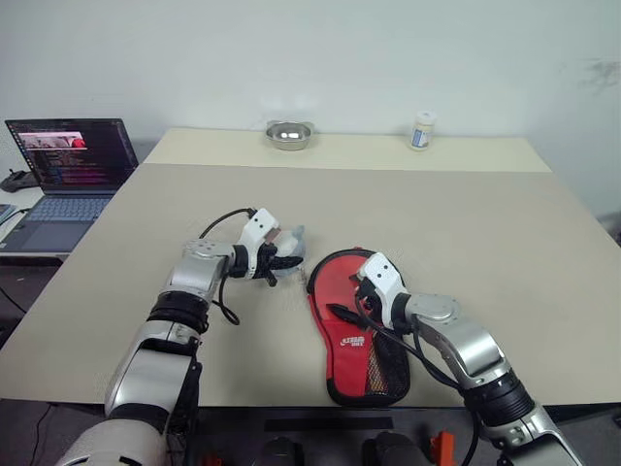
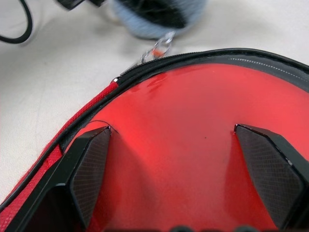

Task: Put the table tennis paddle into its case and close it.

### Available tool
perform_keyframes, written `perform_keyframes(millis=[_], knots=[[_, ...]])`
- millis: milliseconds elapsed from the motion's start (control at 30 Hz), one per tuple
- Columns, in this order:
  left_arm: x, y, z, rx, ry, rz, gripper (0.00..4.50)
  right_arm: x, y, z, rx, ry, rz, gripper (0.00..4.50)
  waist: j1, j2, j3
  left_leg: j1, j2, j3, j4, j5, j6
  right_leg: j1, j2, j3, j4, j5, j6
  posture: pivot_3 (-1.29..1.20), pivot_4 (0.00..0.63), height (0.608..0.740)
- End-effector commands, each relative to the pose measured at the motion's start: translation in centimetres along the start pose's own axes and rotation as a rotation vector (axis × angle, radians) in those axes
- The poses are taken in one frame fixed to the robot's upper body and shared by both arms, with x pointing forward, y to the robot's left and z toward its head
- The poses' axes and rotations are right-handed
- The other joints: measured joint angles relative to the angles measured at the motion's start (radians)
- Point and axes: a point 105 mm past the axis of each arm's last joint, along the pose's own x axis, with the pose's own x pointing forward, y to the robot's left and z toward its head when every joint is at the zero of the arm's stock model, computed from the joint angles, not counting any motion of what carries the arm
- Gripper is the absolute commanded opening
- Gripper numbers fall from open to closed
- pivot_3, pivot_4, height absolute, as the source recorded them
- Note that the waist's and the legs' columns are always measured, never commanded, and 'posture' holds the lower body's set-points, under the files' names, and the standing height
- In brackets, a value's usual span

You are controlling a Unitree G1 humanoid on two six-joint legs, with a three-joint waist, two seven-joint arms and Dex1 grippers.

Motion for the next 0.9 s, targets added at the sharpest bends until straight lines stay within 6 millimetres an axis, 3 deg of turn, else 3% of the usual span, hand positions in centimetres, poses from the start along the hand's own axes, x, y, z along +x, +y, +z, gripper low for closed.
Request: perform_keyframes(millis=[33, 200, 533, 733, 900], knots=[[0.6, 2.5, 2.5, 0.118, 0.014, 0.183, 0.67, 0.1, 0.7, -4.5, 0.069, 0.182, 0.036, 4.50, 0.001, -0.002, -0.001, 0.000, 0.000, 0.000, 0.000, 0.000, 0.000, 0.000, 0.000, 0.000, 0.000, 0.000, 0.000, 0.00, 0.150, 0.740], [2.2, 3.0, 4.2, 0.230, 0.039, 0.255, 0.67, -0.6, 0.2, -5.9, 0.094, 0.244, 0.026, 4.50, 0.002, -0.005, -0.004, 0.000, -0.001, 0.000, 0.000, 0.000, 0.000, 0.001, 0.000, 0.000, -0.001, 0.000, 0.000, 0.00, 0.150, 0.740], [6.3, 0.6, 8.3, 0.440, 0.045, 0.338, 0.66, -0.9, 0.9, -7.0, 0.106, 0.303, 0.051, 4.50, 0.010, -0.007, -0.006, 0.000, -0.001, -0.001, 0.000, 0.000, 0.000, 0.002, 0.000, -0.001, -0.001, 0.000, 0.001, 0.00, 0.150, 0.740], [8.6, -2.0, 11.4, 0.537, -0.013, 0.359, 0.66, -1.4, 1.8, -7.7, 0.103, 0.343, 0.081, 4.50, 0.019, -0.006, -0.007, 0.001, -0.001, -0.001, 0.000, 0.000, 0.000, 0.002, -0.001, -0.002, -0.001, 0.000, 0.001, 0.00, 0.150, 0.740], [11.3, -6.7, 14.5, 0.613, -0.100, 0.272, 0.66, -1.6, 2.3, -8.0, 0.113, 0.354, 0.083, 4.50, 0.026, -0.006, -0.007, 0.001, -0.001, -0.001, 0.000, 0.000, 0.000, 0.002, -0.001, -0.002, -0.002, 0.000, 0.001, 0.00, 0.150, 0.740]])
